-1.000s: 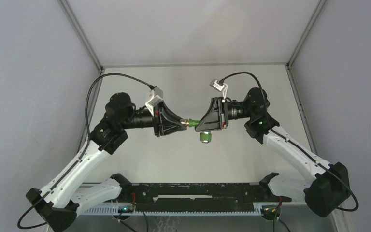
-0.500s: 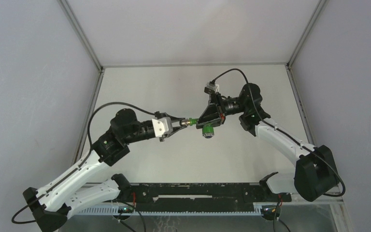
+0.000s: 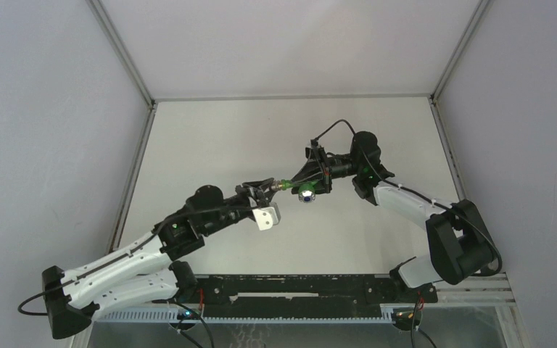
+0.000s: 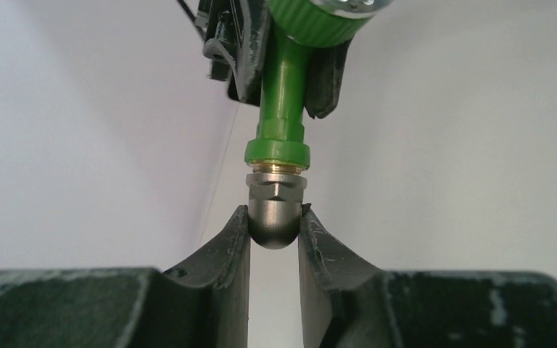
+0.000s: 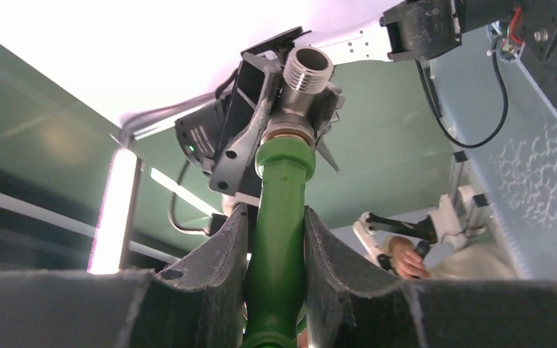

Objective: Install the water faucets

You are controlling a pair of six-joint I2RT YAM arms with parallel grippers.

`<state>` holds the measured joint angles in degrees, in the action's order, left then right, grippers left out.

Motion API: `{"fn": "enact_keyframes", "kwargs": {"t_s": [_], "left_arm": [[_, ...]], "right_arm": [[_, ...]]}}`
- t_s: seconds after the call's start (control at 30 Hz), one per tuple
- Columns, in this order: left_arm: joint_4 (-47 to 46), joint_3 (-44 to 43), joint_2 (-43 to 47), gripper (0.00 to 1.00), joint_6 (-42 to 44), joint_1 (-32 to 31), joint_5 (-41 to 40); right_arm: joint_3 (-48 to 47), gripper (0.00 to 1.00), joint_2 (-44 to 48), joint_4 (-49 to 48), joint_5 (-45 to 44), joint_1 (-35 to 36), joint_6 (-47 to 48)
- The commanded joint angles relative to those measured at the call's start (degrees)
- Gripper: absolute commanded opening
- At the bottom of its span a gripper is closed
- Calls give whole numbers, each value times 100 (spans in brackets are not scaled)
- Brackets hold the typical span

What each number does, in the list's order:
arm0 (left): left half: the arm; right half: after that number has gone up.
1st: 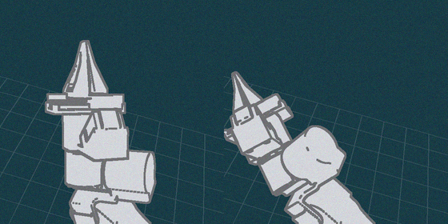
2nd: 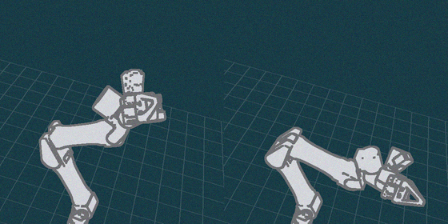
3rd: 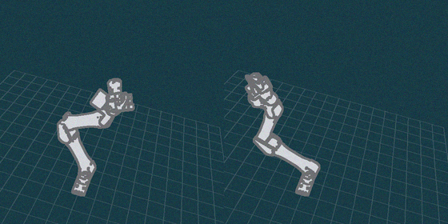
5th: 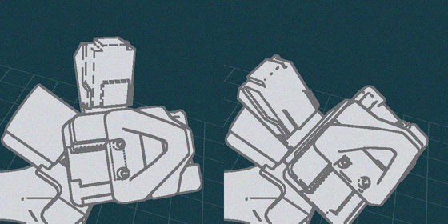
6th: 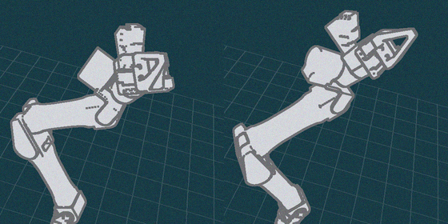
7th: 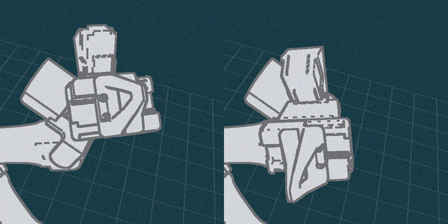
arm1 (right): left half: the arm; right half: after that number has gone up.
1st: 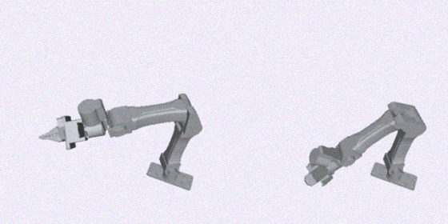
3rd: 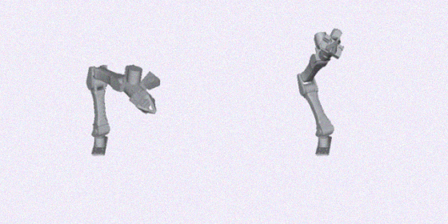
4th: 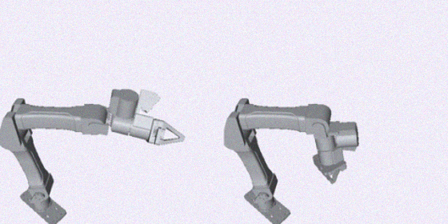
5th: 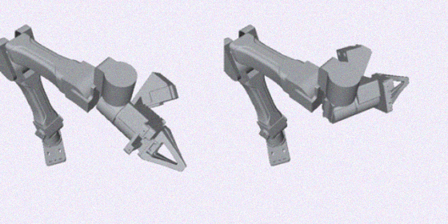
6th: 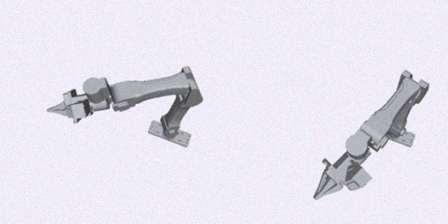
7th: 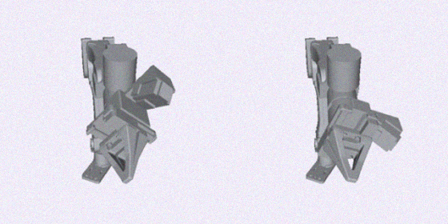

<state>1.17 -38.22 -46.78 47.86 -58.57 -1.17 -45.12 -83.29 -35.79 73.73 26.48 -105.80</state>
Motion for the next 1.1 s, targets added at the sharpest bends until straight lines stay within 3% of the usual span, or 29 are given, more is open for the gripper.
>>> {"fn": "enact_keyframes", "kwargs": {"t_s": [0.0, 0.23, 0.3, 0.47, 0.63, 0.87, 1.07], "left_arm": [[-475, 613, -96, 0, 1004, -601, -881], [-1005, 1024, -130, 0, 1079, -909, -985], [-994, 1008, -121, 0, 929, -911, -949], [-749, 856, -146, 0, 478, -902, -897], [-727, 785, -135, 0, -115, -712, -728], [-436, 609, -83, 0, -858, -241, -70], [-240, 334, -94, 0, -1826, 321, 648]], "right_arm": [[77, 0, 14, -601, -738, -244, -756], [447, 0, -242, -484, -984, -563, -724], [469, 17, -324, -657, -970, -563, -828], [469, 36, -346, -742, -947, -579, -895], [469, 66, -292, -707, -883, -613, -893], [469, 69, -147, -438, -844, -625, -710], [472, 80, 23, -56, -826, -633, -378]]}}
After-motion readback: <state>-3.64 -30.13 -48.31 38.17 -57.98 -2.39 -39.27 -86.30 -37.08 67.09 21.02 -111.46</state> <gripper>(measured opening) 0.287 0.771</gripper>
